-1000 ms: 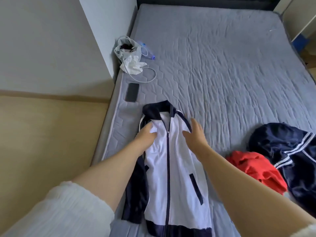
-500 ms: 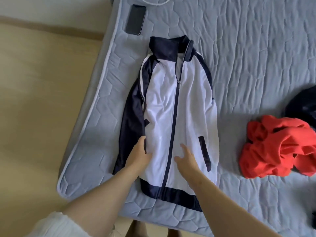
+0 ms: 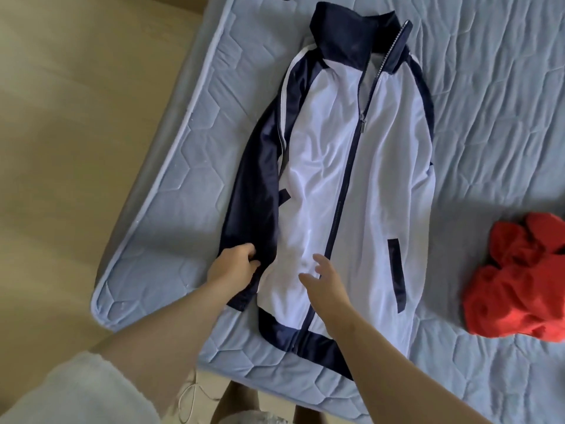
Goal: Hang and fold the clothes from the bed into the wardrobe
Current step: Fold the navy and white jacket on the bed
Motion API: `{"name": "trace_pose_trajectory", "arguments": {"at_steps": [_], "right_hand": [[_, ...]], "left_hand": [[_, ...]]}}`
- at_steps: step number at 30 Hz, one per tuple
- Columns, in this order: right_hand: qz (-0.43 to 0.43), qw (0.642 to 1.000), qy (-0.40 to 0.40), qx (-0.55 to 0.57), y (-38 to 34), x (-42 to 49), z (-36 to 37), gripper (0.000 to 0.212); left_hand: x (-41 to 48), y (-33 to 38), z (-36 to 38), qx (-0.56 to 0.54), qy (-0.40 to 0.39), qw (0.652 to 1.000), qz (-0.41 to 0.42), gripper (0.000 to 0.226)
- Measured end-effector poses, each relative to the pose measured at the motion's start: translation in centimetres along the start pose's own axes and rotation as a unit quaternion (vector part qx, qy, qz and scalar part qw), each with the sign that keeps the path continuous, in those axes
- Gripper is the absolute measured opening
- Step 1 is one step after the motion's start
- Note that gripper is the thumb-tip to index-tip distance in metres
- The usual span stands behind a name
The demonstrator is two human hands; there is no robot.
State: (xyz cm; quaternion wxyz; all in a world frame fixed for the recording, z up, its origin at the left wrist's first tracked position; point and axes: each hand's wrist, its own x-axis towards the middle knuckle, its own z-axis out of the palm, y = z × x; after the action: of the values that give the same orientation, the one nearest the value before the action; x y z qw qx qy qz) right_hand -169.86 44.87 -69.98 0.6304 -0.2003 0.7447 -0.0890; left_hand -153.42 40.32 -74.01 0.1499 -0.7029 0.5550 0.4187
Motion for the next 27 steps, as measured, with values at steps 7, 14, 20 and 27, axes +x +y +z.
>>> {"name": "trace_pose_trajectory", "arguments": {"at_steps": [7,14,20,27], "right_hand": [[-0.015,1.000,0.006,0.016,-3.3,-1.0,1.3,0.046],[-0.019,0.999,0.025,0.034,-5.2,-1.5,1.9,0.045],[-0.009,0.999,0.030,0.007,-3.3,-1.0,1.7,0.047],[-0.018,1.000,-0.002,-0.003,0.7,-0.3,1.5,0.046]], "left_hand": [[0.3,-0.8,-6.4,-0.559,0.186,0.798,-0.128,0.016],[-0.3,-2.4,-7.5,-0.479,0.201,0.849,-0.094,0.049],[-0.9,1.9,-2.2,-0.454,-0.085,0.881,-0.104,0.030],[-1.7,3.6,-0.2,-0.428,-0.213,0.878,-0.027,0.026]]}}
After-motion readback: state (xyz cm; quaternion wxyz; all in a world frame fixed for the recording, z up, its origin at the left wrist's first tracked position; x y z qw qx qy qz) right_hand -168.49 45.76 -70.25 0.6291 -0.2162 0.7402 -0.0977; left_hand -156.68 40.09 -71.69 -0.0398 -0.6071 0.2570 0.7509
